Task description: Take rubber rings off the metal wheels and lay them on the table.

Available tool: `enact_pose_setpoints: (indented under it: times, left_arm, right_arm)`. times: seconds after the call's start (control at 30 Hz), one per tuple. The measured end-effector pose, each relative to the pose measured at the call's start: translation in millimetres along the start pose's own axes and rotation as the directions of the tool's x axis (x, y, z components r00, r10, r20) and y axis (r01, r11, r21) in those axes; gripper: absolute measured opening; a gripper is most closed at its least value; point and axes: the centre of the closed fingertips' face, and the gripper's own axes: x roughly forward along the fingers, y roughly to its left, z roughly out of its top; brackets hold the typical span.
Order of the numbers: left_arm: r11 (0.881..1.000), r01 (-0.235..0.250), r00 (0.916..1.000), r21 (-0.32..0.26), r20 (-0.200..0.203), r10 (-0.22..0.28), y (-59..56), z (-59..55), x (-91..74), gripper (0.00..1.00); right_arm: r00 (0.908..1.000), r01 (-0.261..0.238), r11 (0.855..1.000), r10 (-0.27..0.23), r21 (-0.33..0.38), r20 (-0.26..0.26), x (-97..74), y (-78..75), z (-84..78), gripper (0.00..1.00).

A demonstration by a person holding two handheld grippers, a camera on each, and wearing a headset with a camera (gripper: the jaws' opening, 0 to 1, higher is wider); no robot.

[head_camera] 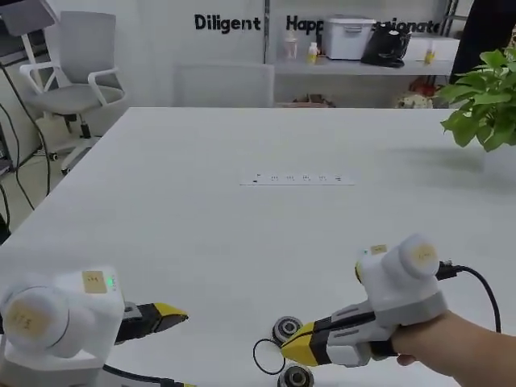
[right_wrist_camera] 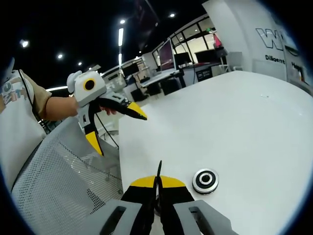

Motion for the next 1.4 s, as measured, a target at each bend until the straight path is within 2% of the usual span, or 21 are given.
enact_pose_setpoints:
  times: [0.27, 0.6, 0.93, 1.03, 1.4]
  left_arm:
    - [1.000, -0.011, 0.9999, -0.012, -0.004, 0.011, 1.6, -4.3, -3.7, 0.69]
    - [0.999, -0.026, 0.9995, -0.034, -0.016, 0.025, 6.0, -12.7, -6.1, 0.69]
    - [0.999, -0.027, 0.9994, -0.043, -0.023, 0.026, 7.4, -15.2, -4.5, 0.69]
    - [0.999, -0.025, 0.9993, -0.040, -0.028, 0.024, 6.8, -15.5, -3.6, 0.69]
    - [0.999, -0.023, 0.9992, -0.036, -0.034, 0.022, 6.7, -14.8, -3.1, 0.68]
  right_arm:
    - [0.9998, -0.004, 1.000, 0.004, -0.017, -0.020, 23.5, 3.1, 1.7, 0.00]
    - [0.9985, 0.027, 0.999, -0.028, -0.017, -0.046, 46.1, -1.6, -2.4, 0.00]
    - [0.9931, 0.084, 0.996, -0.086, -0.026, -0.080, 48.6, -12.6, -11.6, 0.01]
    - [0.9921, 0.095, 0.995, -0.098, -0.034, -0.079, 47.9, -14.4, -12.3, 0.08]
    - [0.9935, 0.098, 0.994, -0.100, -0.048, -0.054, 40.1, -12.9, -5.1, 0.20]
